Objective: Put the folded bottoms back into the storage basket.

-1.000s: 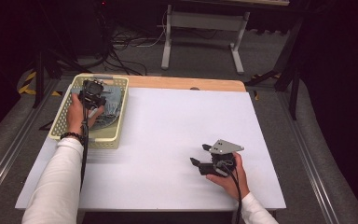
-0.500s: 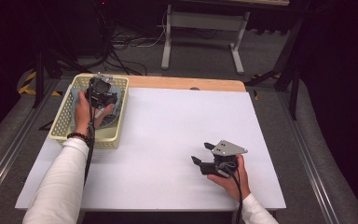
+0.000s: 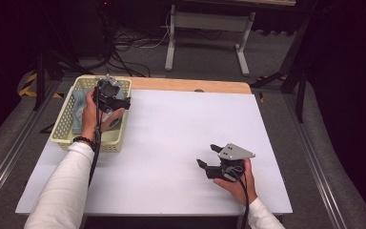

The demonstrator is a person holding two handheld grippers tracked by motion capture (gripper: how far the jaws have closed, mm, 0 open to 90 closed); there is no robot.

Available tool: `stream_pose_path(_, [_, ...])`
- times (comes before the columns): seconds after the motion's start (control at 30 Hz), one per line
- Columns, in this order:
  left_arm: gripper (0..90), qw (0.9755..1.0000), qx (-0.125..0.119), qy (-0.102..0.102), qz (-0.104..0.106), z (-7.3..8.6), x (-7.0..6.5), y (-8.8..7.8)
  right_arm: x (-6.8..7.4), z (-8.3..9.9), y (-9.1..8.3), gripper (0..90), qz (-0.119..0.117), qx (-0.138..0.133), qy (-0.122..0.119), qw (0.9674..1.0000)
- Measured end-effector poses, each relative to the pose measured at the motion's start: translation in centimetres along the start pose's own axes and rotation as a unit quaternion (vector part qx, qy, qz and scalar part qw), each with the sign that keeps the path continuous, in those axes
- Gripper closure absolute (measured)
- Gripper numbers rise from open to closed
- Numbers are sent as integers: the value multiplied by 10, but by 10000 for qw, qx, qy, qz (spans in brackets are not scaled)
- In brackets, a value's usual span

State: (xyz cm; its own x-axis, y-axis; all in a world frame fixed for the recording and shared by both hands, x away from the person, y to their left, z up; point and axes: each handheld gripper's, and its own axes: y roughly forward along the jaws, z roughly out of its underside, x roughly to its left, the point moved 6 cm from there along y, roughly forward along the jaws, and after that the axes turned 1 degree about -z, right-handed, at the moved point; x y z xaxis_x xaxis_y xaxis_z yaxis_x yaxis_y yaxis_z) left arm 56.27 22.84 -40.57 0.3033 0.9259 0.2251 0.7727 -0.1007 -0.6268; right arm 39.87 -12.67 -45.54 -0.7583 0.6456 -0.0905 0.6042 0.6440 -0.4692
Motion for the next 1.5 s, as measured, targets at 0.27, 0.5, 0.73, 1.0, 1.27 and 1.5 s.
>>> stream_pose_path(0.27, [153,9999,-80,12,111,-2,-8,-1,-2,1,-3,210,219,-6,-123,9997])
stream_pose_path(0.5, [133,9994,-199,44,275,-4,-16,-3,-7,7,-8,150,306,-53,2,9995])
stream_pose_path(0.73, [124,9981,-382,271,409,-10,-38,-10,-10,8,-12,113,346,-144,102,9992])
stream_pose_path(1.0, [125,9956,-536,468,608,-12,-58,-16,-5,7,-9,95,316,-101,22,9994])
stream_pose_path(1.27, [117,9932,-674,547,774,-11,-70,-20,-1,8,-6,84,373,-51,-88,9993])
stream_pose_path(1.5, [116,9914,-742,665,852,-10,-79,-25,2,8,-5,78,370,-64,-128,9992])
